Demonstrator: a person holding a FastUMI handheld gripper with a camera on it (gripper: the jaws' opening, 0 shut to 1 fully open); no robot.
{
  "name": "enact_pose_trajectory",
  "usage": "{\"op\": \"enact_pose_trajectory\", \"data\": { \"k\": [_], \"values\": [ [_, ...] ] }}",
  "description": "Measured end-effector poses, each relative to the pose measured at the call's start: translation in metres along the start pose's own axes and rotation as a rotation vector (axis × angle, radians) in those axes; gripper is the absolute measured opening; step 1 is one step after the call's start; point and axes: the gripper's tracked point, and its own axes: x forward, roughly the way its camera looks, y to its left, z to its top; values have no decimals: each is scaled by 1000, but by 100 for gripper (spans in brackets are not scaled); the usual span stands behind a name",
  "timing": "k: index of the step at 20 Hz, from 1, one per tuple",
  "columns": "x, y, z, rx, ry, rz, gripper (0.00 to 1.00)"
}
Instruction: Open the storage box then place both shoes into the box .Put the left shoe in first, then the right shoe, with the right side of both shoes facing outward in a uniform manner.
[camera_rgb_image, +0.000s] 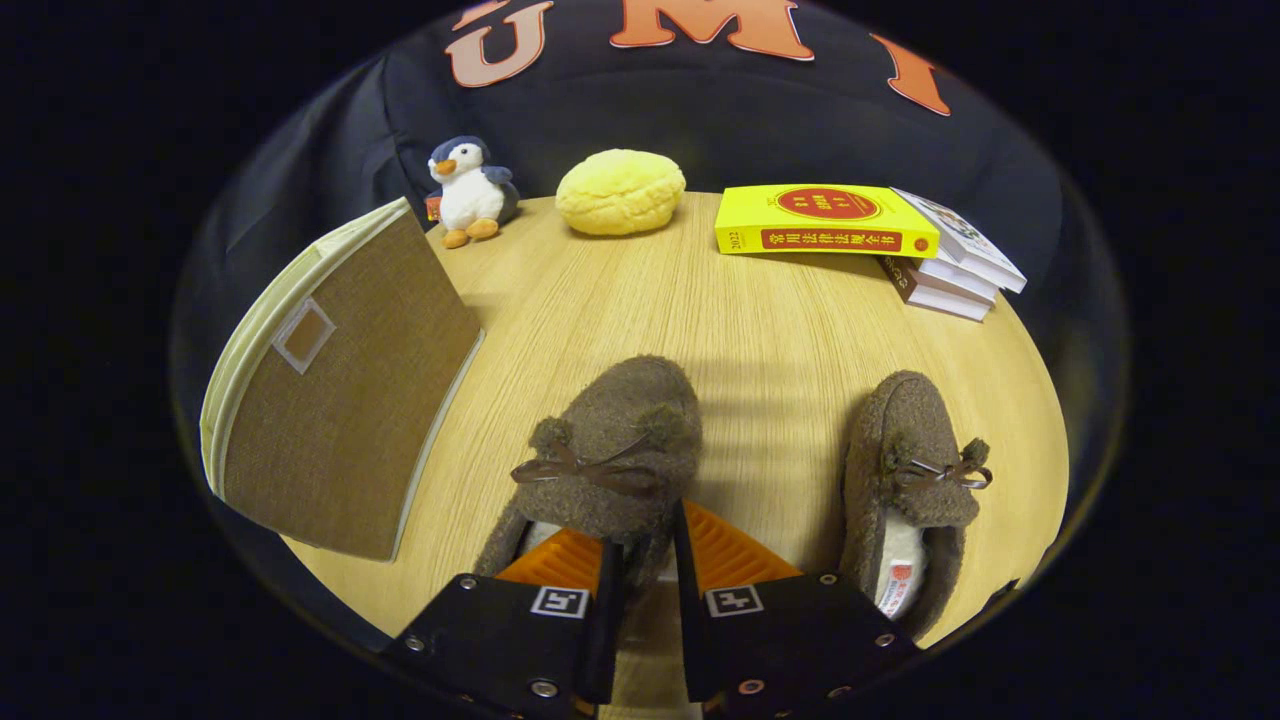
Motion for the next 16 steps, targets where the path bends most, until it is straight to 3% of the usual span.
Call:
{"op": "enact_pose_trajectory", "data": {
  "k": [5, 16],
  "values": [
    [-5, -2, 9, 46, -4, -9, 5],
    [-81, 51, 118, 99, -128, 51, 4]
  ]
}}
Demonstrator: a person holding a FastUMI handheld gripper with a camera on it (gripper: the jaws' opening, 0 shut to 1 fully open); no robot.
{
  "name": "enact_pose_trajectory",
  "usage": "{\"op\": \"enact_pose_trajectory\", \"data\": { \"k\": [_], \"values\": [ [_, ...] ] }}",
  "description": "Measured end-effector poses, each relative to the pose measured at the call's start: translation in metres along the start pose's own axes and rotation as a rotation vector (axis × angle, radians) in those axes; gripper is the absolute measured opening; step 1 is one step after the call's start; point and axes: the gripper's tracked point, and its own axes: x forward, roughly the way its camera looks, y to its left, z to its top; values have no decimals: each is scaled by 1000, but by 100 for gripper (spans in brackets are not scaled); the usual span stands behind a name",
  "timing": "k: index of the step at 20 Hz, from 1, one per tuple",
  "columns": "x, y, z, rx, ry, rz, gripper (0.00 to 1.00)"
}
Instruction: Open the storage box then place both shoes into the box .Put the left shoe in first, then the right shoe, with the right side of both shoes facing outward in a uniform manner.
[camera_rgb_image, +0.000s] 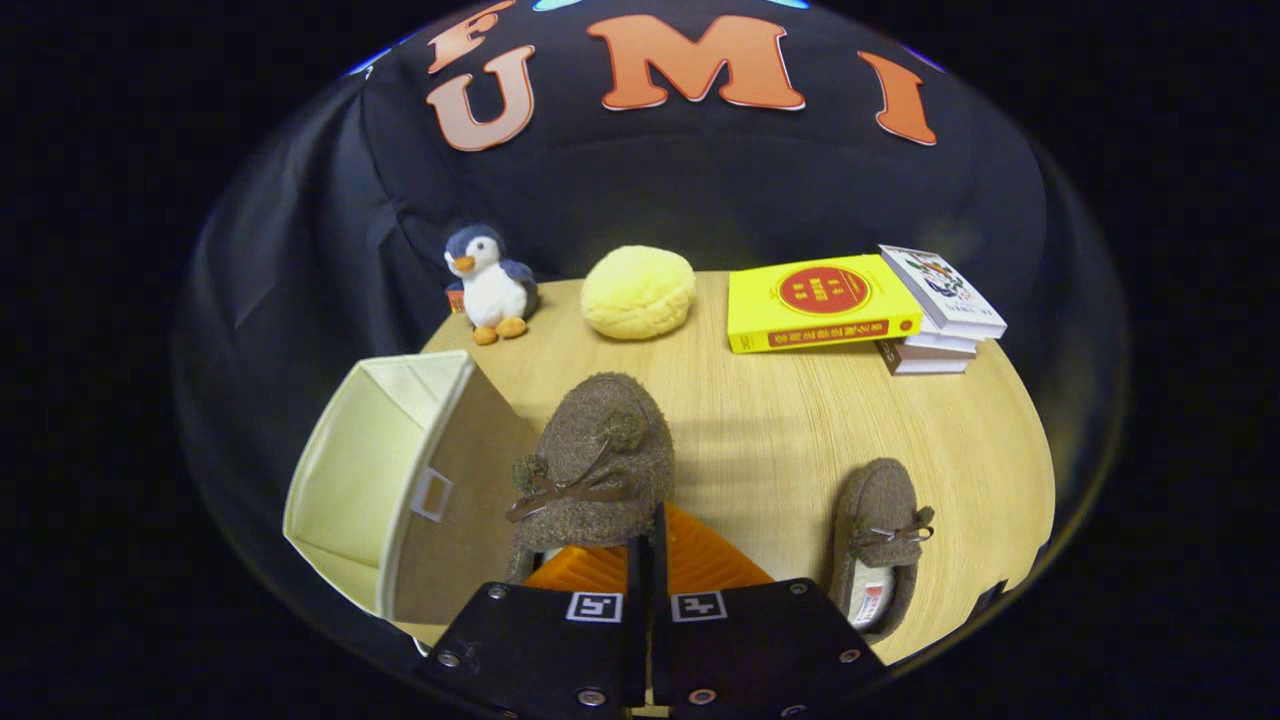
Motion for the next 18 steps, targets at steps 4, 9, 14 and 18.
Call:
{"op": "enact_pose_trajectory", "data": {
  "k": [4, 9, 14, 18],
  "values": [
    [-19, 53, 36, 53, -16, 96, 3],
    [-25, 111, 61, 20, -26, 154, 3],
    [-8, 170, 51, -3, 44, 212, 4],
    [8, 210, 25, -24, 143, 239, 3]
  ]
}}
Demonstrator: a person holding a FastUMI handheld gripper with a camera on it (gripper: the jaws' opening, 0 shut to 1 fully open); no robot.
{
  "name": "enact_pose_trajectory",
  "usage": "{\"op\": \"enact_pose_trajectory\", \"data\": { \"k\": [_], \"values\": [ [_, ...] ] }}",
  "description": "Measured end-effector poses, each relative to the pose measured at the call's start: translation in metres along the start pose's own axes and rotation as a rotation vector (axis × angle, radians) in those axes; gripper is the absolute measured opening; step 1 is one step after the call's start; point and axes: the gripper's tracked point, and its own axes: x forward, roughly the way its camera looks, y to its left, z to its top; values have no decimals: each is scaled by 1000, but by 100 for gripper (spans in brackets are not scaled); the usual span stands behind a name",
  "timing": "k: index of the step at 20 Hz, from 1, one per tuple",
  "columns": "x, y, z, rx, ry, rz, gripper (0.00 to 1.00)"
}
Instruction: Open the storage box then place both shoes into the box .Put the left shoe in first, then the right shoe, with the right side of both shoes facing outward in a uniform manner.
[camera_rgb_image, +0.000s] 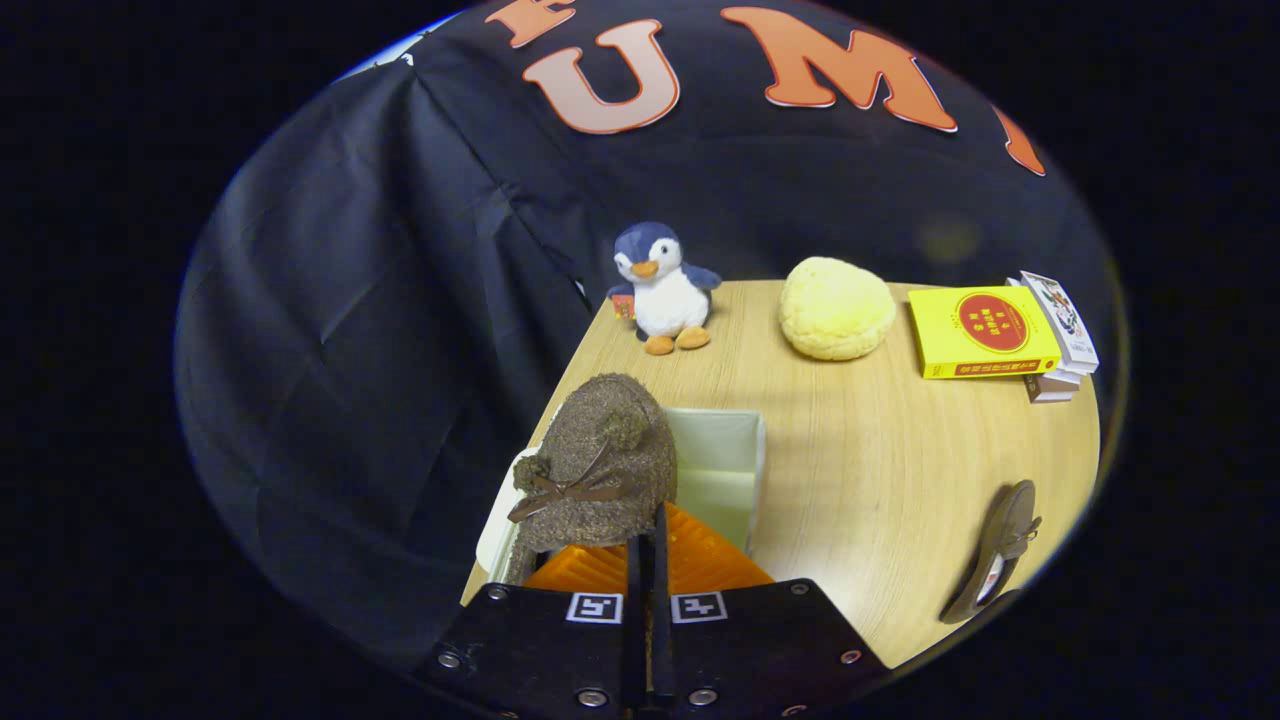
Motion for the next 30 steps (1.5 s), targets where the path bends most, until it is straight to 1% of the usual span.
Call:
{"op": "enact_pose_trajectory", "data": {
  "k": [6, 10, 11, 13, 14, 15, 16, 17, 18, 19, 20, 24, 26, 27, 30],
  "values": [
    [44, 17, -40, 2, 154, -52, 4],
    [65, 24, -51, -8, 187, -83, 5],
    [69, 30, -54, -1, 201, -73, 6],
    [70, 45, -66, 20, 250, -11, 14],
    [69, 51, -66, 19, 252, 24, 19],
    [65, 54, -65, 8, 240, 49, 22],
    [60, 56, -62, -11, 223, 69, 31],
    [54, 55, -58, -21, 206, 89, 34],
    [48, 54, -55, -24, 192, 107, 41],
    [41, 53, -52, -25, 177, 123, 46],
    [32, 47, -48, -30, 157, 135, 56],
    [-6, 10, -30, -30, 52, 151, 78],
    [-25, -16, -22, -21, -6, 144, 85],
    [-36, -33, -19, -22, -37, 129, 87],
    [-61, -89, -14, -26, -110, 58, 92]
  ]
}}
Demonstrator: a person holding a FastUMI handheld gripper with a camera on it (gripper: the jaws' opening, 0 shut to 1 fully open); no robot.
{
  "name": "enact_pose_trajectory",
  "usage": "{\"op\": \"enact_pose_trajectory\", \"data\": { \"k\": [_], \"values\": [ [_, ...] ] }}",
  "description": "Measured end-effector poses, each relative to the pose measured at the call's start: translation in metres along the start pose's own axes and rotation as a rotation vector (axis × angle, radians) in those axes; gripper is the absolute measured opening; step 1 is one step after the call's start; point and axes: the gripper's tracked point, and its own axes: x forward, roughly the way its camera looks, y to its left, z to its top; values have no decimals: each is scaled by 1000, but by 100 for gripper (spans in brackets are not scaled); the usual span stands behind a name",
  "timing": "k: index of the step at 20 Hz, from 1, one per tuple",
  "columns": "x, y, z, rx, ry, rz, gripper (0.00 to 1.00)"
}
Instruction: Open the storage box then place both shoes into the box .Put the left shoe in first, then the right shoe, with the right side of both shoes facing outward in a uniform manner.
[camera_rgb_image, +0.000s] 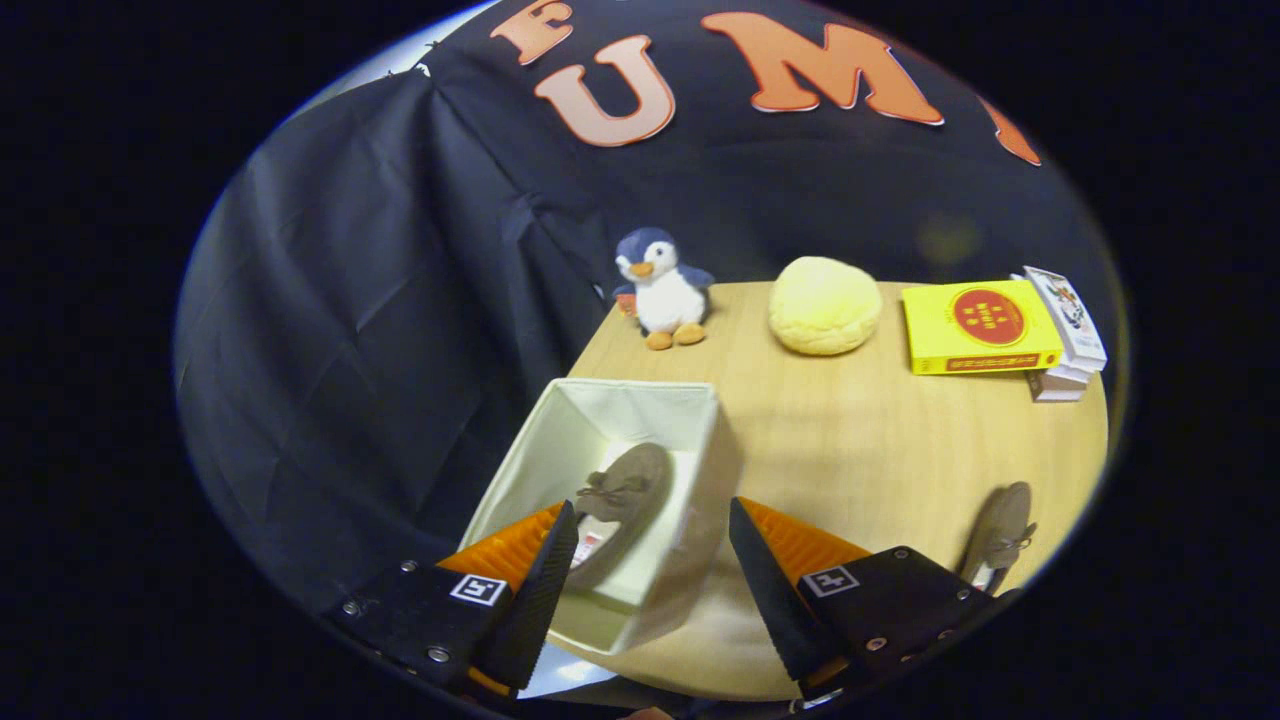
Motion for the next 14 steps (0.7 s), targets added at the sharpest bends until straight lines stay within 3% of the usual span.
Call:
{"op": "enact_pose_trajectory", "data": {
  "k": [4, 10, 14],
  "values": [
    [-25, -79, -8, 33, -53, -108, 96],
    [-57, -210, -55, 54, -44, -346, 99],
    [-68, -264, -93, 30, 14, -416, 99]
  ]
}}
